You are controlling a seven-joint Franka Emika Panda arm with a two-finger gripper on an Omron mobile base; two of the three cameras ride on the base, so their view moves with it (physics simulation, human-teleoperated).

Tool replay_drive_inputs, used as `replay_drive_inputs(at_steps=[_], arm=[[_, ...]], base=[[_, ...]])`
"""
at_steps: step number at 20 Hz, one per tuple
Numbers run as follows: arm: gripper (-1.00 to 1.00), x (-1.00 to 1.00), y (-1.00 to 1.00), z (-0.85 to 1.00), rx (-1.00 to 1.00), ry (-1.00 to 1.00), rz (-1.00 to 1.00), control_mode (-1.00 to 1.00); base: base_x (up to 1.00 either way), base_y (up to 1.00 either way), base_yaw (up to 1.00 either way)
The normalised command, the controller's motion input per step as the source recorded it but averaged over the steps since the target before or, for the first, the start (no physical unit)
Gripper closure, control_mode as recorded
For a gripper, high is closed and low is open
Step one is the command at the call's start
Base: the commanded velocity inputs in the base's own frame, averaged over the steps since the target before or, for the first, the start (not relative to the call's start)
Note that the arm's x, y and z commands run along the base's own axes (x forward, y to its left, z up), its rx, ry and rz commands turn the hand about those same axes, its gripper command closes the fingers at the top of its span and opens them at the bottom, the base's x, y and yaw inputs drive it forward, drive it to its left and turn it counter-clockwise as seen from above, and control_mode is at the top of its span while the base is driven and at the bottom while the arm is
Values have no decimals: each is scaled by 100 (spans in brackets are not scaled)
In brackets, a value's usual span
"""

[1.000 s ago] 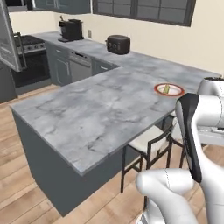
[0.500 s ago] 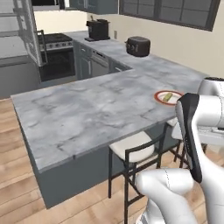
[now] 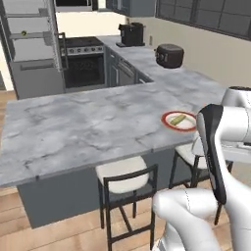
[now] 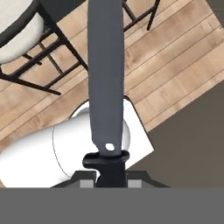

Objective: Retrieve the butter from the fridge and place it on a plate on the dining table. Then retrieve the butter knife by the fridge and place it near the plate.

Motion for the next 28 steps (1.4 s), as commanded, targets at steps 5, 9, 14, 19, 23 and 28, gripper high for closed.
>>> replay_drive_inputs(at_steps=[5,9,14,19,23,28], arm=[[100,0,0,0,0,0,0,100],[100,0,0,0,0,0,0,100],[100,0,0,0,0,0,0,100],[100,0,0,0,0,0,0,100],[100,0,0,0,0,0,0,100],[100,0,0,0,0,0,0,100]], base=[[0,-100,32],[0,-100,27],[3,-100,18],[45,-44,1],[41,0,2],[34,0,3]])
